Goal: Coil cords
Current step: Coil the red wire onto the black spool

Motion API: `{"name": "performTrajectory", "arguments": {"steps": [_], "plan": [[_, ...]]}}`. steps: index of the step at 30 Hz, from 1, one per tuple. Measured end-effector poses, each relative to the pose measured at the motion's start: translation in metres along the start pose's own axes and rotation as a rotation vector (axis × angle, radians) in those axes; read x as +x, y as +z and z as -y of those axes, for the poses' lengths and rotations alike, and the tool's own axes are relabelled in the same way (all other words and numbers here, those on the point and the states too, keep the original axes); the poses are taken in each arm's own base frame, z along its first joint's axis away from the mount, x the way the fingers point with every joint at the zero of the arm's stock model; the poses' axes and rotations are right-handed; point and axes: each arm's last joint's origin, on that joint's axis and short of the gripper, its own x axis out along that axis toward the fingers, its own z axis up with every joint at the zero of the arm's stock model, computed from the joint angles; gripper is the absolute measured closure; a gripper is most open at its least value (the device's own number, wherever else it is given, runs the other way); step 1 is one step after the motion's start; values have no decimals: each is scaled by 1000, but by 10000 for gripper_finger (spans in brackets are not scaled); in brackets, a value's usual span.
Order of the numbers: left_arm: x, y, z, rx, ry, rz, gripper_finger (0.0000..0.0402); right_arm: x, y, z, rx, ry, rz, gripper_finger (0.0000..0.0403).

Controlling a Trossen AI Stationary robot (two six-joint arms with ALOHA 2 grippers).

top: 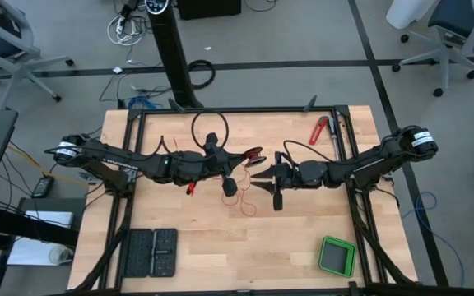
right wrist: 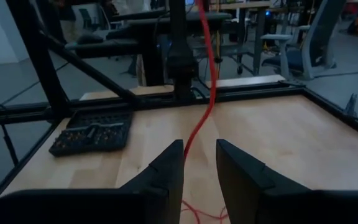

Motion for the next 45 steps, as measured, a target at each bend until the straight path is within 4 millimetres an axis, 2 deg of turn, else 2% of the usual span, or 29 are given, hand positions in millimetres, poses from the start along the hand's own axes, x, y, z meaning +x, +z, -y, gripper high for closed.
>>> {"name": "performTrajectory", "arguments": {"steps": [19, 27, 31, 38, 45], "plan": [[0, 5, 0, -27, -2, 46, 400, 1, 9, 5, 33, -20, 87, 315], [0, 5, 0, -30, -2, 52, 400, -1, 7, -2, 63, -15, 72, 318], [0, 5, 0, -29, -2, 50, 400, 4, -3, -8, 27, -36, 49, 319], [0, 5, 1, -27, -3, 46, 400, 26, -30, -6, 69, -13, 34, 319], [0, 1, 1, -9, -4, 15, 400, 32, -35, -6, 52, -15, 28, 321]]}}
